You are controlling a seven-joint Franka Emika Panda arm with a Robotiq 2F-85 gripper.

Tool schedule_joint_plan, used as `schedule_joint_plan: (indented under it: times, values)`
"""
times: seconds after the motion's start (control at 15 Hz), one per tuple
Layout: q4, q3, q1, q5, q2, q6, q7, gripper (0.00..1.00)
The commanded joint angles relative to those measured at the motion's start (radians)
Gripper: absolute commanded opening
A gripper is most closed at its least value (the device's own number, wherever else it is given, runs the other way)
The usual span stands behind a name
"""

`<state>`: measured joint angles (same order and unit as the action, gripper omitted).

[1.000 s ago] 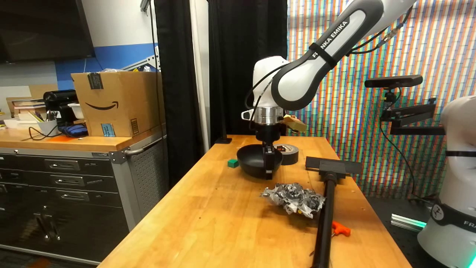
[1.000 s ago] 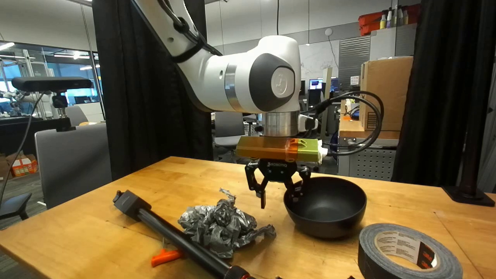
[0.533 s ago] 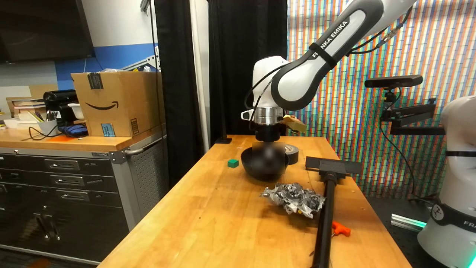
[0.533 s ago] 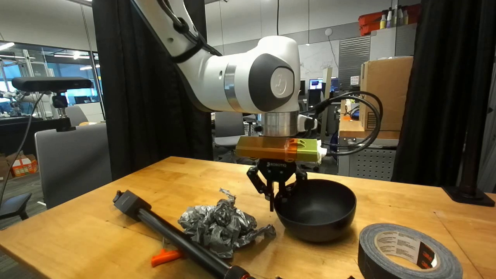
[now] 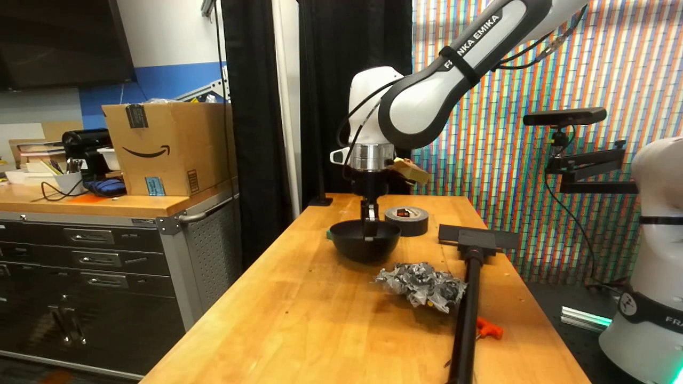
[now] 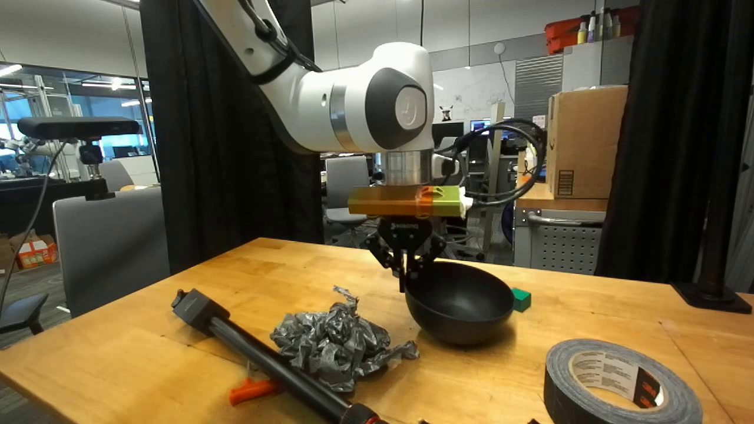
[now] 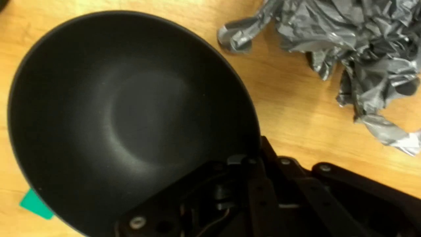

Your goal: Move the bowl to the left

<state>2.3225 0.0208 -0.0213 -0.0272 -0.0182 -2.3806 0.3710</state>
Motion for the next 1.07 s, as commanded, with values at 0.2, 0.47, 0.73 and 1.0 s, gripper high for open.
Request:
schedule_joint_plan:
  times: [0.2, 0.47, 0.73, 1.0]
  values:
    - [-0.164, -0.112, 0.103, 0.061, -0.128, 0.079, -0.046, 0.04]
    - [-0.248, -0.157, 0.148, 0.111, -0.202, 0.137, -0.064, 0.05]
    - [-0.329, -0.197, 0.19, 0.147, -0.254, 0.205, -0.076, 0.05]
    - [-0.445, -0.249, 0.252, 0.167, -0.328, 0.269, -0.091, 0.05]
